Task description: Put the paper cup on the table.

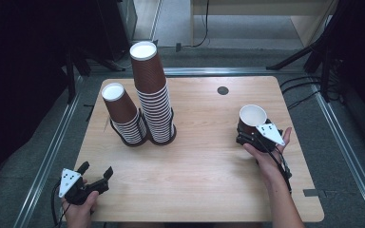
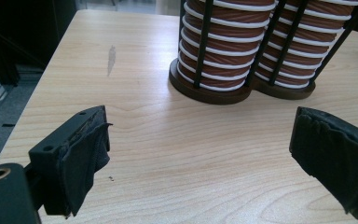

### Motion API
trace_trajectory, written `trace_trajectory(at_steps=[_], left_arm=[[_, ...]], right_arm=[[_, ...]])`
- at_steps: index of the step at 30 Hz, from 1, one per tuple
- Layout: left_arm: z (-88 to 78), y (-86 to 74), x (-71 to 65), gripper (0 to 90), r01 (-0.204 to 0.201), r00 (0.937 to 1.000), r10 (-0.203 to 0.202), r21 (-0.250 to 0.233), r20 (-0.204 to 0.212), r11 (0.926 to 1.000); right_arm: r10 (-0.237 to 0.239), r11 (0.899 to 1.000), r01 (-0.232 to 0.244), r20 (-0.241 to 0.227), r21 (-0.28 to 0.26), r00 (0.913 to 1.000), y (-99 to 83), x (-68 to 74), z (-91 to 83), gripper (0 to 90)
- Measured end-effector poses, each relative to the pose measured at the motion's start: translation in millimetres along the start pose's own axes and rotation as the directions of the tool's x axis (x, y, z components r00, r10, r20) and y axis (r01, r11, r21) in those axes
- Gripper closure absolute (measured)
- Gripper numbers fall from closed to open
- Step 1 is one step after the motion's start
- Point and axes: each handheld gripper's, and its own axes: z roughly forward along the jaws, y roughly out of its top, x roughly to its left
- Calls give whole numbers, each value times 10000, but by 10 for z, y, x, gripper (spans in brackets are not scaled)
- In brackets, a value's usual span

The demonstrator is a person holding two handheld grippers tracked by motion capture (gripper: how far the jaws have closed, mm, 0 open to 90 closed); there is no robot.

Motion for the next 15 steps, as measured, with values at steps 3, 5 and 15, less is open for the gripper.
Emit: trace_trajectory(at_steps=[3, 5, 15], left_arm=[[1, 0, 0, 50, 1, 10000, -1, -4, 5, 10000], [0, 1, 0, 50, -2, 10000, 2, -4, -1, 10000], [2, 1, -4, 50, -18, 10000, 18, -22, 0, 10000]], right_arm=[[17, 10000, -17, -25, -51, 10000, -6, -11, -36, 0], [46, 10000, -46, -48, -53, 10000, -10, -18, -65, 0], [-101, 9997, 97, -171, -232, 9998, 4, -49, -215, 0]])
